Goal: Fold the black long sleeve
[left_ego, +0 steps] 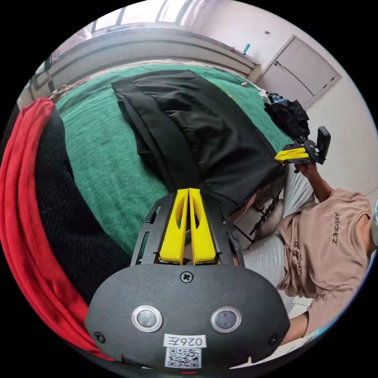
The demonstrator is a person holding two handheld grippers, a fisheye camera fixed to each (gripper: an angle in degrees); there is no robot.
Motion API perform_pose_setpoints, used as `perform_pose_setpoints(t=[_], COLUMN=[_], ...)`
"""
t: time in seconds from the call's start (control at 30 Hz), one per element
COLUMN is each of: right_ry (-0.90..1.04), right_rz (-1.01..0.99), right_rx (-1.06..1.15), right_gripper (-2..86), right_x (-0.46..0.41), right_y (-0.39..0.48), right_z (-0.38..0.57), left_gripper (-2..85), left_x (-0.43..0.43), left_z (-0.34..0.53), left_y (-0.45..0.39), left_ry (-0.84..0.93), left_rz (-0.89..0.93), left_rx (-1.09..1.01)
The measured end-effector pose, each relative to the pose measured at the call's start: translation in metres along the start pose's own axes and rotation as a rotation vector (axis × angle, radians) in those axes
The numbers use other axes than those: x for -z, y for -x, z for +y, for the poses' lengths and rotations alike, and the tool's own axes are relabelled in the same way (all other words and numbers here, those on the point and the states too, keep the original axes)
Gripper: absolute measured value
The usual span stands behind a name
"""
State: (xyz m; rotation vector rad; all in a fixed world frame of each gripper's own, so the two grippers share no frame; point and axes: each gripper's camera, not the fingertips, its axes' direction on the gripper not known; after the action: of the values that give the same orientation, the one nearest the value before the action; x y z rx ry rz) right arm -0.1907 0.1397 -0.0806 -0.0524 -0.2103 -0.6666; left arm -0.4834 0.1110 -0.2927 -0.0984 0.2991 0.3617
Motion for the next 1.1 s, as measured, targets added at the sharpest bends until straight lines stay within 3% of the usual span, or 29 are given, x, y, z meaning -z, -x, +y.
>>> perform_pose_setpoints(t=[0.03, 0.2, 0.23, 0.3, 0.37, 0.43, 0.5, 0.6, 0.7, 0.9, 1.1], right_ry=[0.001, -0.094, -0.126, -0.377, -0.65, -0.801, -0.654, -0.438, -0.307, 0.0, 0.071], right_rz=[0.015, 0.047, 0.037, -0.057, -0.07, -0.036, 0.002, 0.04, 0.212, 0.404, 0.613], right_rx=[0.005, 0.037, 0.034, 0.021, 0.012, -0.011, 0.09, 0.202, 0.238, 0.463, 0.675], right_gripper=[-1.0, -1.3, -1.4, -1.4, -1.3, -1.2, -1.0, -0.1, 4.8, 9.9, 11.1], right_x=[0.004, 0.035, 0.039, 0.071, 0.1, 0.113, 0.107, 0.09, 0.068, 0.009, -0.032], right_y=[0.006, 0.055, 0.06, 0.079, 0.096, 0.113, 0.134, 0.159, 0.184, 0.238, 0.284], right_z=[0.007, 0.054, 0.059, 0.082, 0.106, 0.123, 0.12, 0.122, 0.135, 0.147, 0.15], left_gripper=[-1.0, -1.0, -1.0, -0.8, -0.7, -0.6, 0.2, 5.7, 15.2, 18.1, 20.8], left_x=[0.012, 0.081, 0.084, 0.094, 0.096, 0.094, 0.083, 0.051, 0.017, -0.064, -0.109], left_z=[0.009, 0.096, 0.104, 0.127, 0.134, 0.124, 0.111, 0.121, 0.133, 0.14, 0.138], left_y=[-0.006, -0.092, -0.101, -0.128, -0.146, -0.166, -0.202, -0.24, -0.252, -0.277, -0.291], left_ry=[-0.067, -0.749, -0.807, -1.034, -1.128, -1.034, -0.801, -0.651, -0.479, -0.095, 0.086], left_rz=[0.008, 0.073, 0.111, 0.362, 0.55, 0.608, 0.293, -0.15, -0.252, -0.391, -0.485], left_rx=[-0.003, -0.119, -0.14, -0.248, -0.393, -0.448, -0.444, -0.502, -0.538, -0.666, -0.704])
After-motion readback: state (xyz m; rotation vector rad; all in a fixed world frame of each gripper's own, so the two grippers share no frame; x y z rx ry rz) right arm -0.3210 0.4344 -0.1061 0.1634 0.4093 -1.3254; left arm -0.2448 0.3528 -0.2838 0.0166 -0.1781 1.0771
